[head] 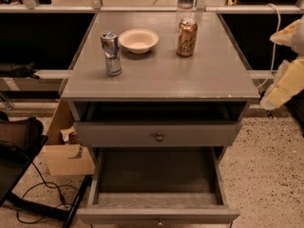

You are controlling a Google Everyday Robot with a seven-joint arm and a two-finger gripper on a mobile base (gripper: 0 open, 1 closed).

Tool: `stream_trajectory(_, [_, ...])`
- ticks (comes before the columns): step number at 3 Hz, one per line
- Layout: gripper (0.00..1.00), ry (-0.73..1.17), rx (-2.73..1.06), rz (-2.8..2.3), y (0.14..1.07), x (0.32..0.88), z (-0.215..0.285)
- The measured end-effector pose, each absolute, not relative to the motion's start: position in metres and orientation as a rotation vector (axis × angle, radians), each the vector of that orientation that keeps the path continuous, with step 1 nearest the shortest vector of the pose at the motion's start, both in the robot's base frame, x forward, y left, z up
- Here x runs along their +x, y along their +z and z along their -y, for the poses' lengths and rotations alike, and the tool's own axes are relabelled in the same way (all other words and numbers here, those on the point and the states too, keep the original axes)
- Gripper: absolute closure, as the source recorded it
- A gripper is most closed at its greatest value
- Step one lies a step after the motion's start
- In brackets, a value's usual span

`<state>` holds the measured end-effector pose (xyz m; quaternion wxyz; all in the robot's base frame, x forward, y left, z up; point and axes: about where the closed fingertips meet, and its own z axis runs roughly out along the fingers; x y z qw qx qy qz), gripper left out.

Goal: Place orange can into middle drawer

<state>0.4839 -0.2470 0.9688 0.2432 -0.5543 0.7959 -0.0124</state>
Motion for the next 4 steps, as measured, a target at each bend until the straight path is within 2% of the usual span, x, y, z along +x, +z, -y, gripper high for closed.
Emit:
stream_trajectory(1, [0.00, 0.090, -1.292, -2.097, 0.967, 0.549, 0.284])
stream_trajectory(2, [0.00, 0.214, -1.165, -1.977, 0.960, 0.613, 0.298])
stream_trajectory(3, [0.00, 0.326, -1.098, -1.858, 0.952, 0.673, 0.289])
stream_trajectory(4, [0.00, 0.316, -1.073, -1.821, 0.963, 0.684, 0.296])
